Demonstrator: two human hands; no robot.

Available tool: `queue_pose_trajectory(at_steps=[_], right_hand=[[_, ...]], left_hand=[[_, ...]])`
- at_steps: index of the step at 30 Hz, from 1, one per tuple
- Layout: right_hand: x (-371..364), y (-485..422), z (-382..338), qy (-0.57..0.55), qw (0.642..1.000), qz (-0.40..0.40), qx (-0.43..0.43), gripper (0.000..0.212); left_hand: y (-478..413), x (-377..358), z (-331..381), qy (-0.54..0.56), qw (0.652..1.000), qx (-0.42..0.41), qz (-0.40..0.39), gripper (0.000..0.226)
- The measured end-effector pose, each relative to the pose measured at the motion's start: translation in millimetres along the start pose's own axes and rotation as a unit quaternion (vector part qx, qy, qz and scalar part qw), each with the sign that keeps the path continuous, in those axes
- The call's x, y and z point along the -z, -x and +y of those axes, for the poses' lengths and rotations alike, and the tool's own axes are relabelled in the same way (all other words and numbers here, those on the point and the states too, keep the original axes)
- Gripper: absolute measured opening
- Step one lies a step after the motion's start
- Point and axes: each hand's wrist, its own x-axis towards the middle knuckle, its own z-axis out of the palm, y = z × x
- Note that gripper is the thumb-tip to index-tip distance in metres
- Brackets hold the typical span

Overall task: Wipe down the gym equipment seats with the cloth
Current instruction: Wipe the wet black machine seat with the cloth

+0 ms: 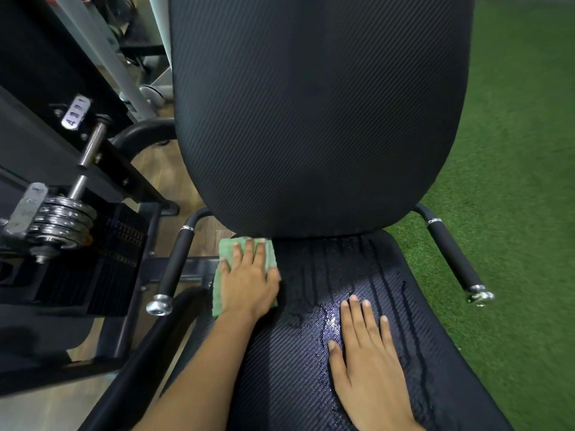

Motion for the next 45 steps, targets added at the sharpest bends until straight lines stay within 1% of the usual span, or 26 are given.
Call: queue_pose_trajectory(at_steps=[2,3,5,7,8,9,11,12,14,16,18,20,22,25,27,29,31,34,35,36,37,39,40,41,44,45], right_hand=[[1,0,0,0.003,1.000,-0.001,0.000,0.063],[0,0,0,0.003,1.000,-0.001,0.001,0.063],[0,0,0,0.000,1.000,-0.002,0.002,0.063],[1,0,0,-0.004,1.000,-0.006,0.002,0.063],[1,0,0,-0.005,1.000,-0.009,0.002,0.063],[2,0,0,-0.004,1.000,-0.011,0.001,0.062],[2,0,0,-0.001,1.000,-0.013,0.000,0.062],[2,0,0,0.000,1.000,-0.013,-0.001,0.062],[0,1,0,-0.001,1.000,-0.009,-0.001,0.063],[-1,1,-1,0.000,1.000,-0.008,-0.001,0.063],[0,1,-2,0.004,1.000,-0.011,-0.001,0.063],[1,0,-1,0.004,1.000,-0.012,-0.001,0.063],[2,0,0,0.003,1.000,-0.013,-0.001,0.063],[2,0,0,-0.002,1.000,-0.013,-0.001,0.062],[2,1,0,0.000,1.000,-0.016,-0.002,0.062],[2,2,1,0.001,1.000,-0.023,-0.001,0.062],[2,2,1,0.001,1.000,-0.028,-0.002,0.062],[4,1,0,-0.002,1.000,-0.030,-0.004,0.062],[4,1,-1,-0.004,1.000,-0.029,-0.004,0.062],[4,1,0,-0.005,1.000,-0.029,-0.004,0.062],[3,1,-1,-0.005,1.000,-0.029,-0.002,0.062],[4,1,0,-0.004,1.000,-0.030,0.001,0.062],[4,1,-1,-0.004,0.999,-0.031,0.002,0.062],[5,1,-1,-0.004,0.999,-0.034,0.001,0.062],[7,0,-1,-0.002,0.999,-0.045,0.004,0.062],[8,0,0,0.000,0.999,-0.047,0.005,0.062]], left_hand=[[2,-1,18,-0.003,1.000,-0.018,0.005,0.065],[7,-3,21,-0.001,0.999,-0.046,0.002,0.066],[21,-5,15,0.000,0.993,-0.120,-0.013,0.072],[25,-4,-3,-0.011,0.989,-0.148,-0.020,0.077],[21,-3,-12,-0.020,0.991,-0.131,-0.015,0.075],[16,-3,-19,-0.024,0.995,-0.095,-0.011,0.071],[6,-1,-22,-0.001,1.000,-0.013,-0.017,0.062],[2,-2,-19,0.009,1.000,0.013,-0.016,0.062],[3,-2,-4,-0.004,1.000,0.022,-0.003,0.066],[12,-4,9,-0.022,0.999,-0.033,0.002,0.071],[25,-7,13,-0.011,0.993,-0.121,-0.009,0.075],[25,-9,5,0.007,0.988,-0.155,-0.022,0.076],[12,-8,-11,0.007,0.993,-0.121,0.004,0.072],[-8,-6,-32,0.039,0.999,-0.013,0.023,0.059],[-13,-6,-31,0.064,0.997,0.024,0.026,0.055],[-12,-6,-24,0.067,0.996,0.043,0.028,0.055],[-4,-7,-24,0.046,0.999,0.012,0.026,0.058],[20,-10,-38,0.037,0.993,-0.106,0.023,0.067],[24,-10,-42,0.045,0.991,-0.128,0.012,0.067],[26,-9,-43,0.047,0.991,-0.129,0.004,0.068],[26,-8,-40,0.043,0.993,-0.106,0.001,0.070],[25,-6,-24,0.026,0.999,-0.029,0.004,0.071],[27,-5,-12,0.019,1.000,-0.012,0.002,0.071],[33,-6,-1,0.013,1.000,-0.023,0.001,0.071],[67,-11,13,0.003,0.992,-0.129,-0.011,0.073],[79,-12,8,0.004,0.989,-0.147,-0.013,0.073]])
